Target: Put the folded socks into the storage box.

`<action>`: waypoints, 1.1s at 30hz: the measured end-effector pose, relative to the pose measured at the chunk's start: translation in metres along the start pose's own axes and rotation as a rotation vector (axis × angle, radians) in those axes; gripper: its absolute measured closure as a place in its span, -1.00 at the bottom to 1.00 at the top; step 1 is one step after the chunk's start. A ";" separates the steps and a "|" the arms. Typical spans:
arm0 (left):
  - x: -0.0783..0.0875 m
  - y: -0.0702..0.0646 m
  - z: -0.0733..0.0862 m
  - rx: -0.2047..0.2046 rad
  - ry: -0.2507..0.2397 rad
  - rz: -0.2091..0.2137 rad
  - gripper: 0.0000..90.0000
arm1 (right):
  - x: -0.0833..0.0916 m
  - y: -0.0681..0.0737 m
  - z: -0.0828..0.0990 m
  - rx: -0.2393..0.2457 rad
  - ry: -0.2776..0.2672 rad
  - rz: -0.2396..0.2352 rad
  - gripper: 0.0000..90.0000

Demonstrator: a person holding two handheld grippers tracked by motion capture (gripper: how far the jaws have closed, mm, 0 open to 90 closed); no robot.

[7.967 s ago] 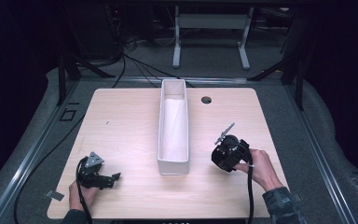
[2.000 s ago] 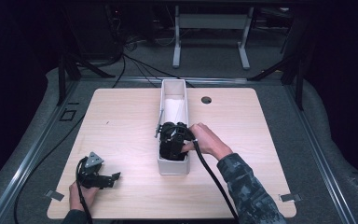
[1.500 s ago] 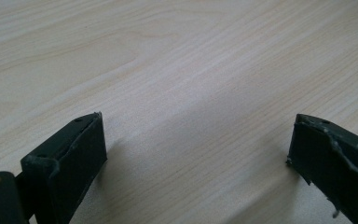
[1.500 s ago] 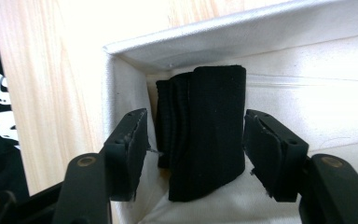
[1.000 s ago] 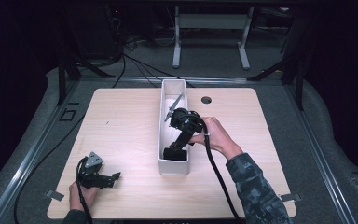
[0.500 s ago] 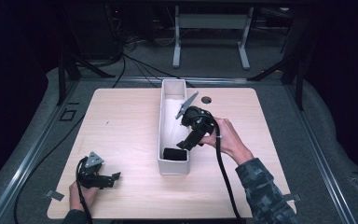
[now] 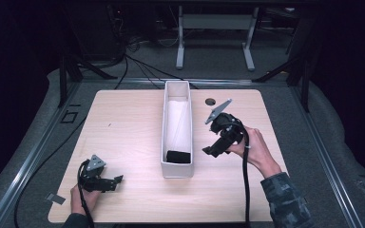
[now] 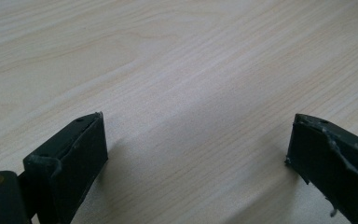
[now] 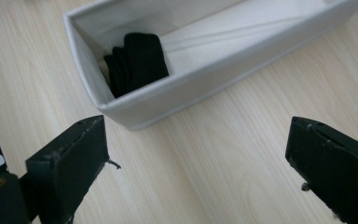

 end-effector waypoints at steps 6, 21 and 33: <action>0.000 0.000 0.000 0.000 0.000 0.000 -0.90 | 0.008 -0.011 0.034 -0.070 -0.010 0.031 -0.93; 0.000 0.000 0.000 0.000 0.000 0.000 -0.90 | 0.000 -0.022 0.130 -0.235 -0.010 0.112 -1.00; 0.000 0.000 0.000 0.001 0.001 -0.001 -0.90 | -0.030 -0.024 0.189 -0.301 0.001 0.186 -1.00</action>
Point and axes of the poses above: each handheld gripper's, and its own axes: x roughly backward along the jaws, z roughly out of its underside, y roughly to its left, the point moved 8 cm from there along -x, roughly forward along the jaws, and after that the axes turned 4 degrees about z, right-handed, at the moved point
